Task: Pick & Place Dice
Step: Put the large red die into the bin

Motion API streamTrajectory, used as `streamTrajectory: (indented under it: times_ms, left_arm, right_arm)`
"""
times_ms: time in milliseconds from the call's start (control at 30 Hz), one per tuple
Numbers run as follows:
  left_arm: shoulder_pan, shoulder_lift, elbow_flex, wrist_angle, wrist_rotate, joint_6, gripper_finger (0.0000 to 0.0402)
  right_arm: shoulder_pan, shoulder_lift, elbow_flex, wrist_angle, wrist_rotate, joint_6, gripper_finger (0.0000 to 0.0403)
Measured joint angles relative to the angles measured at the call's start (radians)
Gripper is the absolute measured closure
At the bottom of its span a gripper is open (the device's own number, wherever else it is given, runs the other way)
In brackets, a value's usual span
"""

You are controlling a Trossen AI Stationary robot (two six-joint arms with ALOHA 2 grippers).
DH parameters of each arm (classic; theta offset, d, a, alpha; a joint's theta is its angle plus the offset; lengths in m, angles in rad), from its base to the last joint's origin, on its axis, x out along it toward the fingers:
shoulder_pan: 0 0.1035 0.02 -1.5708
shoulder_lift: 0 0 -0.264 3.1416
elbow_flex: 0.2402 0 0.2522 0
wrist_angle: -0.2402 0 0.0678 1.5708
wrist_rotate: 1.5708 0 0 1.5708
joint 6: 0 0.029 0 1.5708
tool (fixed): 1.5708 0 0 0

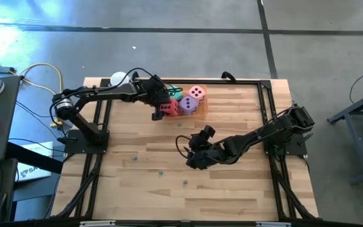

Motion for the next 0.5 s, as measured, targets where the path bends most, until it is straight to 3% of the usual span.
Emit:
streamTrajectory:
  times_ms: [500]
  left_arm:
    - [0.0, 0.0, 0.0, 0.026, 0.005, -0.016, 0.0029]
  right_arm:
    - [0.0, 0.0, 0.0, -0.013, 0.0, 0.002, 0.0121]
